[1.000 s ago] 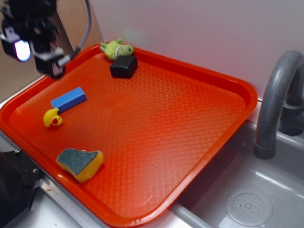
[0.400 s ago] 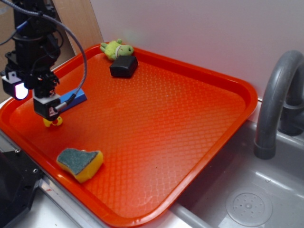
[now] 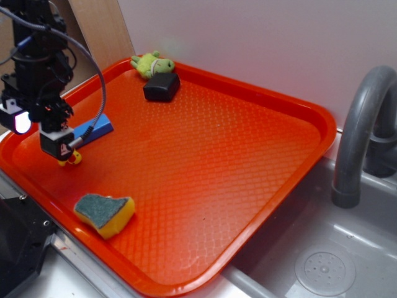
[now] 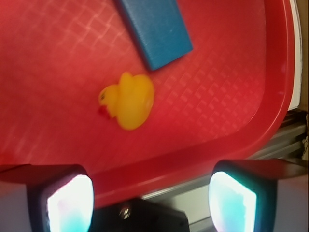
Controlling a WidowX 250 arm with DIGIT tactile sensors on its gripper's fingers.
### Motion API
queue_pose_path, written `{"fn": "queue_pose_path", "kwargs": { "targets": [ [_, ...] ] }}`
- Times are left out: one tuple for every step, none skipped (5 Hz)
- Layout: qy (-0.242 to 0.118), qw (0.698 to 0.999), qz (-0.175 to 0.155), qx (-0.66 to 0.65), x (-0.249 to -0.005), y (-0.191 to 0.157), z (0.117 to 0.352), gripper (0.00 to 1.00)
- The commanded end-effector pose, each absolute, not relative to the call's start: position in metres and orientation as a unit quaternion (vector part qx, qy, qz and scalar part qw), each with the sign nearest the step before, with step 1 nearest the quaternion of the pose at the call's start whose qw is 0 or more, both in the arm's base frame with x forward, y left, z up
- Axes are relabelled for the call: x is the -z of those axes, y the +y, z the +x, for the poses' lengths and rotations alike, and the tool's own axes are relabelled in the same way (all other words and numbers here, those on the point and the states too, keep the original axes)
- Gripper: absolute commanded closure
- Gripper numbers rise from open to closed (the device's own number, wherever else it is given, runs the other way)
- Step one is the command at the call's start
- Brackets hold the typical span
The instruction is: Grab the yellow duck.
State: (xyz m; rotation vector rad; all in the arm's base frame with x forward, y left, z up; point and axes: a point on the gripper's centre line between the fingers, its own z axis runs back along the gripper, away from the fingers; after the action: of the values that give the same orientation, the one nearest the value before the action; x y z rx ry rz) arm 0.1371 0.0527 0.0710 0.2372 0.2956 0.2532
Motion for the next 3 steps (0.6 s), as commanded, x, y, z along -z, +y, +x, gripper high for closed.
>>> {"fn": "queue_pose_path", "kwargs": {
  "targets": [
    [0.132,0.976,0.131,-0.116,-0.052,0.047,0.145,0.0],
    [0.129,0.971,0.164,-0.118,-0.048,0.046,0.15,0.0],
    [0.123,0.975,0.144,-0.118,-0.041,0.051,0.156,0.09]
  ]
}}
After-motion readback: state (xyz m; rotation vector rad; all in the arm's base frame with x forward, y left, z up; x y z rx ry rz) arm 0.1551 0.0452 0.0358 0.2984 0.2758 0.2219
